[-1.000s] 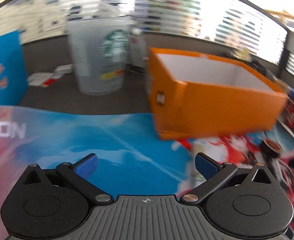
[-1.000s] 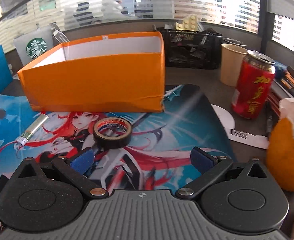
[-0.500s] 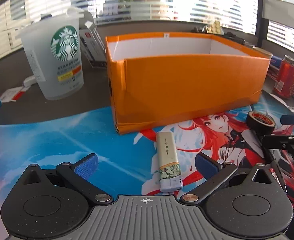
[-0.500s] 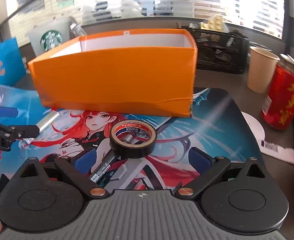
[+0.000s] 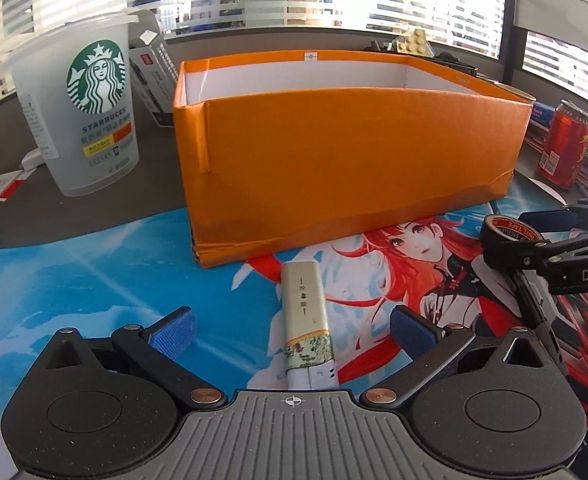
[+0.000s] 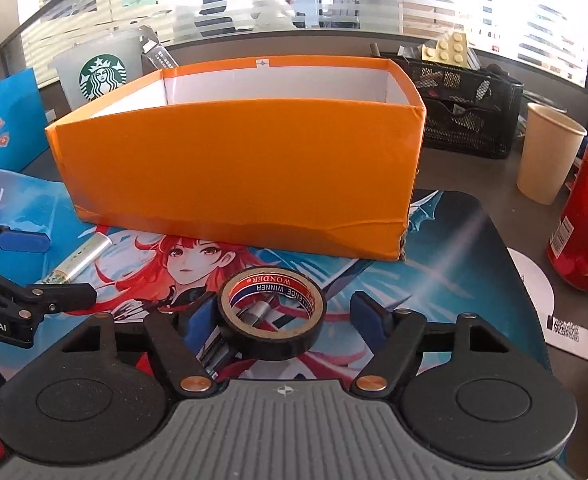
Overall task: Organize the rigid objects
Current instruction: 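Move left gripper to the white-green cylinder while right gripper approaches the black tape roll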
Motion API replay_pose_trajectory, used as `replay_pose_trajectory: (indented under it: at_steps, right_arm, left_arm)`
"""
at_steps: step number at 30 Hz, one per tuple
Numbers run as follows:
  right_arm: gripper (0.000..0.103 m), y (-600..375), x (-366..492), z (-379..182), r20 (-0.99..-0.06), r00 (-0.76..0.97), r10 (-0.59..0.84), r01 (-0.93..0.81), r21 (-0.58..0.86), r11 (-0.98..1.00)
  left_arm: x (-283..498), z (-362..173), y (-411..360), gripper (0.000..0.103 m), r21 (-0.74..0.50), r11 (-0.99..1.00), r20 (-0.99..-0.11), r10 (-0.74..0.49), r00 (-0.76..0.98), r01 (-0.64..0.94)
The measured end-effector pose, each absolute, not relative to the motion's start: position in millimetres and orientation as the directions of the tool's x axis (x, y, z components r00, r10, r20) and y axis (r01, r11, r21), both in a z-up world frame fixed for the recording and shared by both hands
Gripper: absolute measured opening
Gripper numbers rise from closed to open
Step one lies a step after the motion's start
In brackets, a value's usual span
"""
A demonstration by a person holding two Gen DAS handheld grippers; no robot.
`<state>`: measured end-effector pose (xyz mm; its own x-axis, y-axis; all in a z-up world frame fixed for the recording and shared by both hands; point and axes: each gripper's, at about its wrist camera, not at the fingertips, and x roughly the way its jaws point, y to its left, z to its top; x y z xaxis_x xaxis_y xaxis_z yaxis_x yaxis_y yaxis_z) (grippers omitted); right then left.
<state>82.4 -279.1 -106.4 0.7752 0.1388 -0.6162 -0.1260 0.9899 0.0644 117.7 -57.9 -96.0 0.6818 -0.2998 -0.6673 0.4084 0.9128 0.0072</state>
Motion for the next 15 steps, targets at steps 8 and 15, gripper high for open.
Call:
replay_pose_trajectory:
  at_steps: [8, 15]
  right_arm:
    - [0.071, -279.7, 83.9, -108.1, -0.6, 0.79, 0.129, -0.116, 0.06, 0.991]
    - [0.058, -277.6, 81.8, -107.6, -0.591, 0.797, 0.124, -0.113, 0.055, 0.992]
  left_arm:
    - [115.8, -98.3, -68.9, 0.103, 0.02, 0.914, -0.637, -0.3, 0.71, 0.404]
    - [113.5, -98.4, -68.6, 0.101, 0.017, 0.914, -0.63, -0.305, 0.715, 0.405]
